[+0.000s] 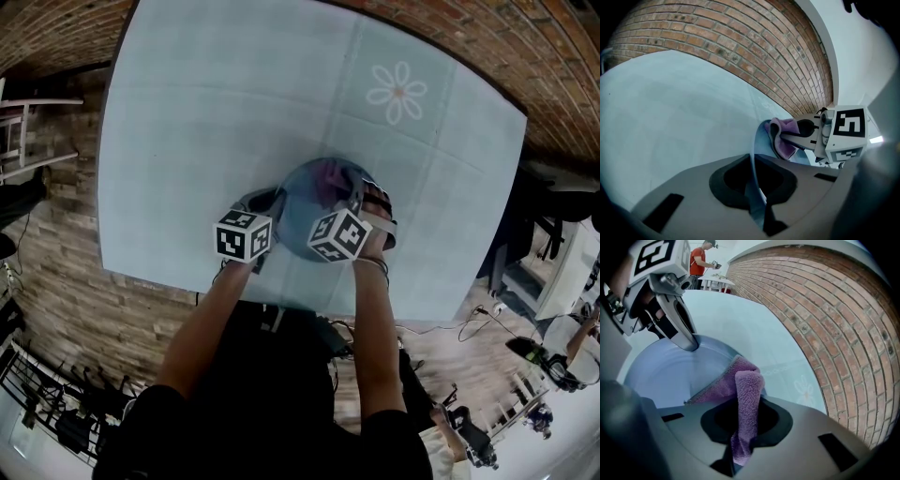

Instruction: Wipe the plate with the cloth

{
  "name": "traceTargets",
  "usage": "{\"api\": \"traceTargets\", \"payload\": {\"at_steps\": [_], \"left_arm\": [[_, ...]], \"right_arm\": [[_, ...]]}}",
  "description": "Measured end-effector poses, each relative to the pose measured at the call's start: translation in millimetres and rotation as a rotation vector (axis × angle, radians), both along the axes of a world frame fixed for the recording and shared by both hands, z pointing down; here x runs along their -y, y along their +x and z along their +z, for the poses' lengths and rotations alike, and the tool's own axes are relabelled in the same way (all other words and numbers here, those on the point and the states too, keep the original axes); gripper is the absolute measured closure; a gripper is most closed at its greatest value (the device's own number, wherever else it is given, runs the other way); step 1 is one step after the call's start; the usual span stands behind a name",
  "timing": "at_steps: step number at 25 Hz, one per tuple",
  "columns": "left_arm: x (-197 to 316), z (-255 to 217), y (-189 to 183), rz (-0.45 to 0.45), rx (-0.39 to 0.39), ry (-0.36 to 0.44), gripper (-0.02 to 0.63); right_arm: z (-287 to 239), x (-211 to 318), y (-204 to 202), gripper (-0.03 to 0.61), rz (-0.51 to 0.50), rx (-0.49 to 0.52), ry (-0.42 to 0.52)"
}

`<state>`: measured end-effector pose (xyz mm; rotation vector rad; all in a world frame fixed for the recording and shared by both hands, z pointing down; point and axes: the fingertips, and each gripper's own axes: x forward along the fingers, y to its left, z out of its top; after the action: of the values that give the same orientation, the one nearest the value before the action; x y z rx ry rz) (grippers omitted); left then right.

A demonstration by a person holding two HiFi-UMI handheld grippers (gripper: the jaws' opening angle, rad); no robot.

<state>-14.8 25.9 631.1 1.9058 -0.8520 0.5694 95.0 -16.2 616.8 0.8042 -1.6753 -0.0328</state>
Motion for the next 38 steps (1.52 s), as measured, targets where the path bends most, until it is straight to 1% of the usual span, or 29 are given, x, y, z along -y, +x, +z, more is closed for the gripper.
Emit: {"api": "traceTargets", "payload": {"at_steps": [10,19,26,38], "left_arm": [[1.2,0.5,-0.4,0.000,-0.001,0.001,0.571],[0.2,0.2,-0.6,-0.001,-0.001,-0.001,0.571],[0.8,2.2,-0.6,-0.002,-0.002,-0.006,0.571],[-0.3,3.1,-2.0,-0.003,-0.001,-0.006,0.571]], "right_arm": [[0.6,-20.7,-1.5,0.518,-0.016,0.014,-0.039],[0.9,-63.0,-16.0,0.519,-0.046,0.027,-0.078],[3.2,-93.1,-27.1,0.520,-0.071,0.056,-0.128],[4.3,-134.1,-43.9,0.519,-0.084,0.105,-0.199]]}}
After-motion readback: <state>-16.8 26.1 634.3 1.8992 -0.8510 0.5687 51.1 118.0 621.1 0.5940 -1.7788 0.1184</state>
